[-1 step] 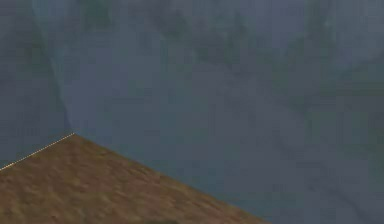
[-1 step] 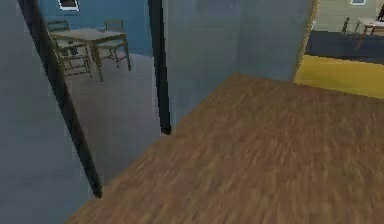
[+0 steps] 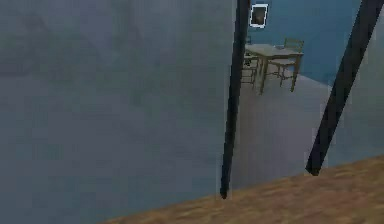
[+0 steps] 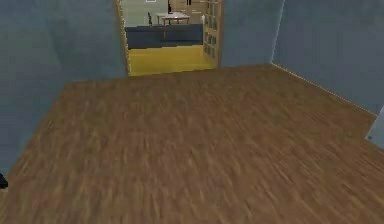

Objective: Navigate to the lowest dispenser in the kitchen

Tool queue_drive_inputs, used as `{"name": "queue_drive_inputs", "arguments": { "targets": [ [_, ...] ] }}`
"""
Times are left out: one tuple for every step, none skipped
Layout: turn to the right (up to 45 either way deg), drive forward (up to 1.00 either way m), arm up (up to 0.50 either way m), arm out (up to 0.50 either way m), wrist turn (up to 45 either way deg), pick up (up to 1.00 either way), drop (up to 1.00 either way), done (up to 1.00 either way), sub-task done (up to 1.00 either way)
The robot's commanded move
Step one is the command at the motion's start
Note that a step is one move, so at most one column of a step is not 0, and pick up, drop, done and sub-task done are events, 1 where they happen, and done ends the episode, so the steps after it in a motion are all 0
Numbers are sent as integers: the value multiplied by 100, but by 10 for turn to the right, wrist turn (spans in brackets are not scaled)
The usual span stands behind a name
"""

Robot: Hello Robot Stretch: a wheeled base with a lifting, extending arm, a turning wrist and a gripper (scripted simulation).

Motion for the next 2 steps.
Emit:
{"name": "queue_drive_inputs", "arguments": {
  "targets": [
    [450,0,0,0,0,0,0,0,0],
    [390,0,0,0,0,0,0,0,0]
  ]
}}
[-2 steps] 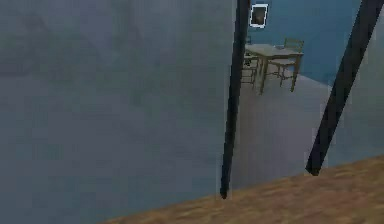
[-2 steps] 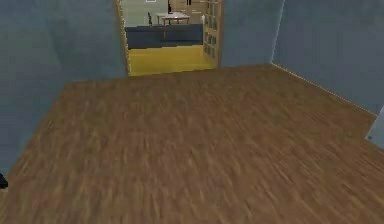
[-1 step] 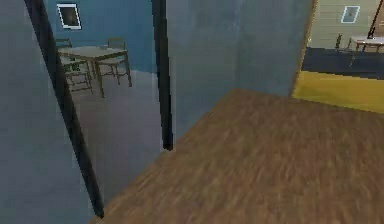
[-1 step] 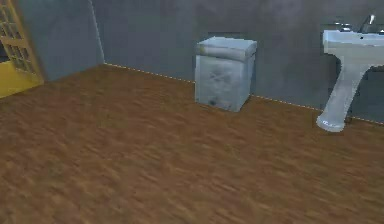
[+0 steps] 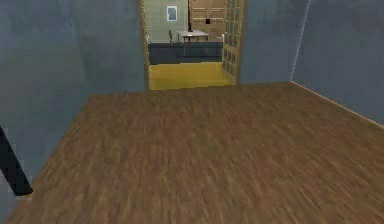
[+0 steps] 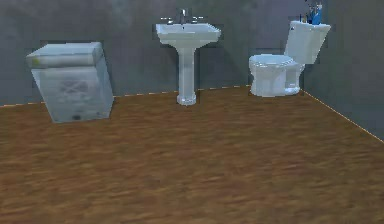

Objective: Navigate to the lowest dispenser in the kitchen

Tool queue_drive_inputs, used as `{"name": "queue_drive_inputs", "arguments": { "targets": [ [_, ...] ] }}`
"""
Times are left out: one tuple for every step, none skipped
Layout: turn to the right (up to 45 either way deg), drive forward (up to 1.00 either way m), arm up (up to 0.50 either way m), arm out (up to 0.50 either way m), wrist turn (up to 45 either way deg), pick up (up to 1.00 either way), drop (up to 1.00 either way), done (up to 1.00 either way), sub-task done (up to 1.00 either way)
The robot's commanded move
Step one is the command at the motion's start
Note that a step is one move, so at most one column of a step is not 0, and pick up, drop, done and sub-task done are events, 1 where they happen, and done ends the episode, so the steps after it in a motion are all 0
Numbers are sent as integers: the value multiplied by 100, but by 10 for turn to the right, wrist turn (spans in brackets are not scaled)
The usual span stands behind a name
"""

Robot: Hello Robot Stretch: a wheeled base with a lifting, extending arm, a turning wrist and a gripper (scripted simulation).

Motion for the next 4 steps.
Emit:
{"name": "queue_drive_inputs", "arguments": {
  "targets": [
    [0,100,0,0,0,0,0,0,0],
    [0,100,0,0,0,0,0,0,0],
    [0,100,0,0,0,0,0,0,0],
    [30,0,0,0,0,0,0,0,0]
  ]
}}
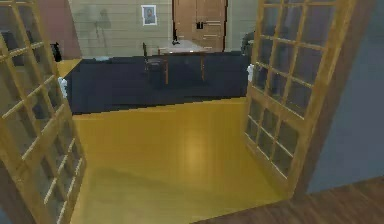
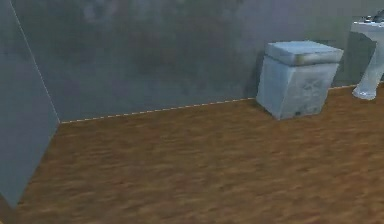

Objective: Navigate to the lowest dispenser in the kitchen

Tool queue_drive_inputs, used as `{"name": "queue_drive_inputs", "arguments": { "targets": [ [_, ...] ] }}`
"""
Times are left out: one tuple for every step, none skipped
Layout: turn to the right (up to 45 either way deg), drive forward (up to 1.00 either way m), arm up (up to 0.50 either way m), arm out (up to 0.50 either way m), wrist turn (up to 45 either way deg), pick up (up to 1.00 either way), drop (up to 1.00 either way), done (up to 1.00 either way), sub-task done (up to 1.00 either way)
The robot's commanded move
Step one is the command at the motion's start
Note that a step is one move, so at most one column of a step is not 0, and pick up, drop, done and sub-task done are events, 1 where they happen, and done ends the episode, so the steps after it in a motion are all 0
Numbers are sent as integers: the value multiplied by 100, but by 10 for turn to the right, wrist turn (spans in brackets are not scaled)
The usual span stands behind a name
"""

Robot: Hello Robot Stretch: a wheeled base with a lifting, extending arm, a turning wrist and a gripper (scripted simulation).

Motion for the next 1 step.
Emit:
{"name": "queue_drive_inputs", "arguments": {
  "targets": [
    [0,65,0,0,0,0,0,0,0]
  ]
}}
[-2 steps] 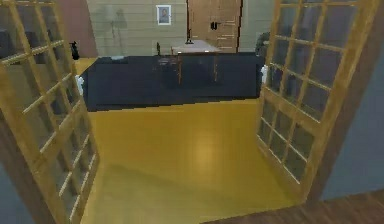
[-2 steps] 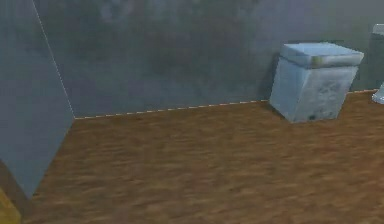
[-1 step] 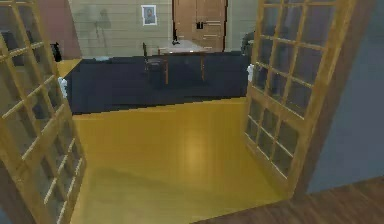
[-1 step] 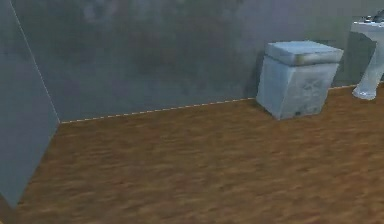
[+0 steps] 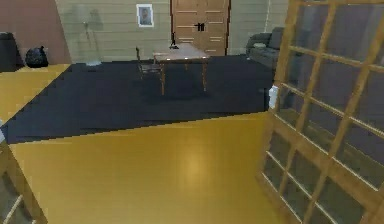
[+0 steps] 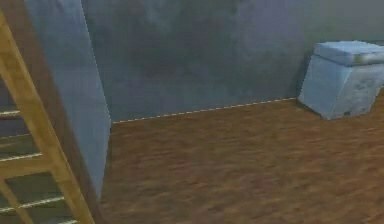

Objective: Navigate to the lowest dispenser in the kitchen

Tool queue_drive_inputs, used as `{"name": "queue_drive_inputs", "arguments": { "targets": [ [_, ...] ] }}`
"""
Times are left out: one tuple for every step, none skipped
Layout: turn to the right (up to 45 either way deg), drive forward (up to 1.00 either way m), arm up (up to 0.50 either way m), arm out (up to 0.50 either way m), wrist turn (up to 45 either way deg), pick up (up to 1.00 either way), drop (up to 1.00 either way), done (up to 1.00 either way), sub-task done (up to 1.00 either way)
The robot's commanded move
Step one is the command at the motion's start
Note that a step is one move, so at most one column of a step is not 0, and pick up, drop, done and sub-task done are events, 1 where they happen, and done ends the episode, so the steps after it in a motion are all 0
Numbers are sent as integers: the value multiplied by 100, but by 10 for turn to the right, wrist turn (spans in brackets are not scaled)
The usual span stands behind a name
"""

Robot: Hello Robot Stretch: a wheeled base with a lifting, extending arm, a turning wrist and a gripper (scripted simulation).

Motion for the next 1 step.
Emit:
{"name": "queue_drive_inputs", "arguments": {
  "targets": [
    [-120,0,0,0,0,0,0,0,0]
  ]
}}
